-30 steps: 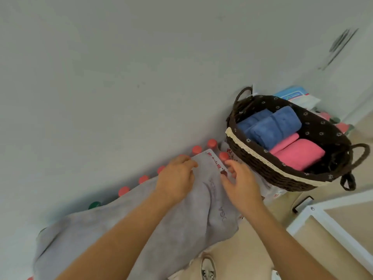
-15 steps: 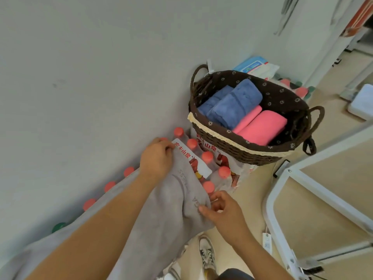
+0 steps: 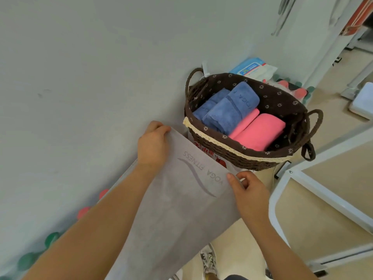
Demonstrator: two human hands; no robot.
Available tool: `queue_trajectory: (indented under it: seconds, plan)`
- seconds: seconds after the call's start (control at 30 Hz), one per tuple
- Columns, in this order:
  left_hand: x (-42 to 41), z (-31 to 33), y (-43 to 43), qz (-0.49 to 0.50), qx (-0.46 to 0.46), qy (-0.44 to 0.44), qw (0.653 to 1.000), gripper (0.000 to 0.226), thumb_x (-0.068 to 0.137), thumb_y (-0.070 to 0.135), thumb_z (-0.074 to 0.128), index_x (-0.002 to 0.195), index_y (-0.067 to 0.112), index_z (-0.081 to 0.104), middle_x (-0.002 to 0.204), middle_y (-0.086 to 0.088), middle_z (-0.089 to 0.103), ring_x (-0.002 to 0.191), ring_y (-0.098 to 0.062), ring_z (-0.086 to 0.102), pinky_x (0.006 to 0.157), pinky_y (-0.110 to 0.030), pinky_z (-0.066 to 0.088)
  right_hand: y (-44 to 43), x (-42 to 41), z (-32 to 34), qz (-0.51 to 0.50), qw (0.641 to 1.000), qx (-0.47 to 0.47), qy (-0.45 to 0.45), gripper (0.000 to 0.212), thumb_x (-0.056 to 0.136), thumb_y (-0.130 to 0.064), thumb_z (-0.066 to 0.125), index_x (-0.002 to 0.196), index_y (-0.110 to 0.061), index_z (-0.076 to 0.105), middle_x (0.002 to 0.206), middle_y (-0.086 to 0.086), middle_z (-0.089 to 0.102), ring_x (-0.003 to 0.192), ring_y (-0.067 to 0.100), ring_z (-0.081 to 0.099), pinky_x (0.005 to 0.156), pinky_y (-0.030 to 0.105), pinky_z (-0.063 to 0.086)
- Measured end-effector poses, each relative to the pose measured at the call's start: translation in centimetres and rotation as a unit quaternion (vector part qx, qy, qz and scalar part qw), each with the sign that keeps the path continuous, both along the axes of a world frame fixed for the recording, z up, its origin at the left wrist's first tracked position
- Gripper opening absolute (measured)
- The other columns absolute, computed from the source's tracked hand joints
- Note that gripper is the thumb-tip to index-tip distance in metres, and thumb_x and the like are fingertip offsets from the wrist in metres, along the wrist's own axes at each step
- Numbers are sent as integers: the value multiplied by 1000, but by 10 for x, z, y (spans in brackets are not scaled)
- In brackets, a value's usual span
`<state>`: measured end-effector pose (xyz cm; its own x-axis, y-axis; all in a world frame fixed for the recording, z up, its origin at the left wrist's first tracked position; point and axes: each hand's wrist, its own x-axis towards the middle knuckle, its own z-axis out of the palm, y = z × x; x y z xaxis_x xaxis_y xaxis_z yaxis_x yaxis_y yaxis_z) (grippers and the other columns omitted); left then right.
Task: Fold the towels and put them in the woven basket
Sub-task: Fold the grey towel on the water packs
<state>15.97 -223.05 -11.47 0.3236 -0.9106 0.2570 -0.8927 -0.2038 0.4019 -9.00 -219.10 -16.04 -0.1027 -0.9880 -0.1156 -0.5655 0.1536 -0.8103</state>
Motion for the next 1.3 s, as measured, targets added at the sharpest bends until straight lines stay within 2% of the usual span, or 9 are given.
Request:
queue_trajectory:
  seconds: [0.17, 0.27, 0.37, 0.47, 0.73, 0.8, 0.9, 1.1, 1.3]
  plan:
    - [-4, -13, -3, -19, 100, -65, 993, 28, 89, 6, 48, 115, 5, 59, 121, -11, 51, 92, -35, 58, 78, -41, 50, 7, -2, -6, 38, 966, -186, 177, 11, 84, -19, 67, 93, -14, 65, 85, 5, 58, 77, 29, 57, 61, 39, 48]
    - [-14, -23, 5, -48, 117, -81, 989, 37, 88, 11, 50, 124, 9, 55, 128, -13, 48, 101, -38, 54, 81, -44, 50, 20, 7, 0, 131, 942, -258, 170, 24, 84, -15, 56, 105, -9, 66, 106, 11, 61, 96, 28, 57, 75, 40, 50]
    - [-24, -31, 18, -90, 131, -81, 984, 49, 88, 25, 42, 134, 10, 46, 143, -13, 38, 116, -37, 47, 93, -45, 46, 25, 33, 3, 259, 922, -215, 189, 44, 87, -26, 47, 125, -8, 58, 132, 14, 55, 123, 29, 51, 99, 43, 47]
    - [-23, -36, 32, -135, 162, -105, 972, 59, 88, 35, 28, 141, 13, 41, 155, -14, 25, 132, -37, 36, 109, -45, 35, 21, 52, 1, 328, 893, -149, 272, 63, 89, -48, 38, 143, -14, 41, 147, 14, 42, 137, 28, 38, 112, 43, 28]
    - [-1, -37, 15, -125, 246, -132, 952, 56, 97, 43, 22, 151, 28, 16, 160, -6, 7, 147, -22, 7, 118, -40, 5, 16, 55, -2, 389, 855, -81, 332, 70, 92, -64, 20, 150, -27, 24, 156, 14, 25, 144, 31, 23, 111, 46, 14]
    - [-4, -31, 18, -126, 242, -113, 955, 56, 99, 37, 29, 151, 25, 15, 160, -6, 7, 147, -21, 6, 117, -40, 4, 15, 57, 1, 384, 859, -72, 330, 71, 89, -64, 22, 150, -27, 24, 157, 14, 23, 144, 31, 21, 112, 45, 10]
    - [-7, -13, 53, -118, 199, -42, 972, 58, 90, 29, 37, 147, 19, 32, 157, -10, 20, 144, -26, 20, 117, -41, 16, 14, 56, 8, 400, 848, -67, 341, 77, 83, -66, 5, 152, -32, 0, 161, 9, -5, 147, 26, -7, 115, 40, -7]
    - [41, 18, 223, 56, 72, -2, 996, 38, 76, 6, 52, 108, 19, 70, 123, -4, 63, 105, -28, 62, 87, -36, 50, 27, 93, 46, 406, 848, -27, 339, 67, 96, -55, 26, 149, -36, -10, 160, 2, -13, 146, 21, -18, 114, 54, 6]
    - [100, 18, 371, 281, 112, 9, 953, 33, 79, -2, 66, 106, 16, 71, 118, -4, 65, 103, -29, 59, 87, -38, 48, 105, 194, 63, 537, 797, -139, 239, 56, 95, -42, 43, 147, -32, 26, 152, -7, 31, 140, 15, 24, 100, 42, 31]
